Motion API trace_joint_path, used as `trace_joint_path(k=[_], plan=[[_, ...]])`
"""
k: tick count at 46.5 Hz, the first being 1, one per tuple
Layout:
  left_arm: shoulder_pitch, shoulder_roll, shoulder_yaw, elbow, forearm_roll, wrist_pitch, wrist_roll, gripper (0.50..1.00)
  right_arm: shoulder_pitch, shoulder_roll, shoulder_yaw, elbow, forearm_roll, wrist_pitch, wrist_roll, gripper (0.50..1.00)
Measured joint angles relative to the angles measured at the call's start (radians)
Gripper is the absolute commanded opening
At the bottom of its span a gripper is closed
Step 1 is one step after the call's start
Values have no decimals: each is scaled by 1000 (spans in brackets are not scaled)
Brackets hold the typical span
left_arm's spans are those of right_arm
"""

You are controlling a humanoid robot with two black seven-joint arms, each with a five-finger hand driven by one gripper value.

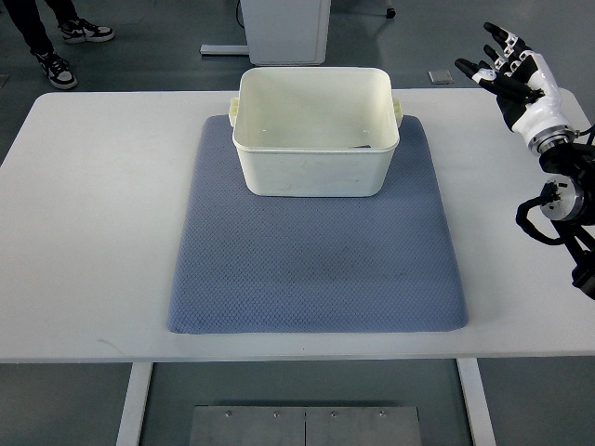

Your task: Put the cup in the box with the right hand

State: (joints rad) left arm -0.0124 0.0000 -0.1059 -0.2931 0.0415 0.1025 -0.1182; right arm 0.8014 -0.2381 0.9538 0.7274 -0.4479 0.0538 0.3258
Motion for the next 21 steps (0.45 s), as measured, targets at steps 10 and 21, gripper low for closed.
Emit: trace_joint_path(k=[10, 21], plan=[[0, 0, 0, 0, 0, 0, 0, 1000, -77, 79, 145, -8, 0, 0, 1, 1000], [0, 0, 0, 0, 0, 0, 0, 1000, -130, 139, 202, -5, 0, 1, 1, 1000]])
